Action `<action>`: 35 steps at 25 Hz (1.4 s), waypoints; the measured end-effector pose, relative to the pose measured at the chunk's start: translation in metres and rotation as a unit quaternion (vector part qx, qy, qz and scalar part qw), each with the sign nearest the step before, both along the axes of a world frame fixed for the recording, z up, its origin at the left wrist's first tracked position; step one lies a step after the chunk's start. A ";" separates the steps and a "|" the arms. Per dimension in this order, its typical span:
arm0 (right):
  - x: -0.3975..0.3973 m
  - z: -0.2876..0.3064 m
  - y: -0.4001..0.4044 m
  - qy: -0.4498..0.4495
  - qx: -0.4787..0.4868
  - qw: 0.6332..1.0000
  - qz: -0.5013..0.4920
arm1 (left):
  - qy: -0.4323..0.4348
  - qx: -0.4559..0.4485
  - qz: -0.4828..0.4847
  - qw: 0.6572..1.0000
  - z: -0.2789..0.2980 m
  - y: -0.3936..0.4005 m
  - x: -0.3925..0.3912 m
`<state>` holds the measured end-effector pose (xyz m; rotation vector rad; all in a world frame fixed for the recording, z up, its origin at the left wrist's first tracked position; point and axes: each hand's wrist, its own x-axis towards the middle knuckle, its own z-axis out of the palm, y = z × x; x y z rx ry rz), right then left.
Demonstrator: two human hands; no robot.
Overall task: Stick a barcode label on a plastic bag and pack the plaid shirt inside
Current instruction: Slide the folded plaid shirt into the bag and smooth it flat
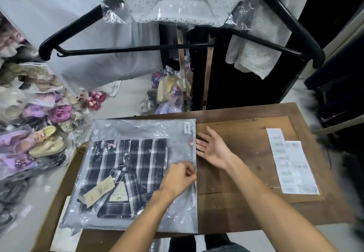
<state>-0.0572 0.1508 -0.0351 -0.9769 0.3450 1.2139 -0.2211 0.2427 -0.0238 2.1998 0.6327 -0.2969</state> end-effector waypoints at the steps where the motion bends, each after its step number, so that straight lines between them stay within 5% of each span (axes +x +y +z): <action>1: 0.009 0.003 0.002 -0.004 -0.009 1.000 -0.018 | 0.010 0.000 -0.026 1.000 -0.003 0.001 0.002; 5: 0.027 0.009 0.019 -0.066 -0.076 0.995 0.012 | -0.008 0.006 -0.072 0.997 -0.003 0.015 0.016; 11: 0.042 0.004 0.047 -0.192 -0.182 0.962 0.070 | -0.012 0.143 -0.031 0.989 0.013 0.065 0.063; 17: 0.046 -0.007 0.067 -0.285 -0.279 0.916 0.040 | 0.062 0.042 -0.062 0.995 -0.012 0.102 0.109; 23: 0.063 -0.065 0.069 -0.379 -0.361 0.848 0.088 | 0.136 0.033 -0.091 0.986 -0.007 0.106 0.122; 35: 0.000 -0.011 0.031 -0.360 -0.339 0.865 0.079 | 0.155 0.056 -0.085 0.983 -0.001 0.095 0.118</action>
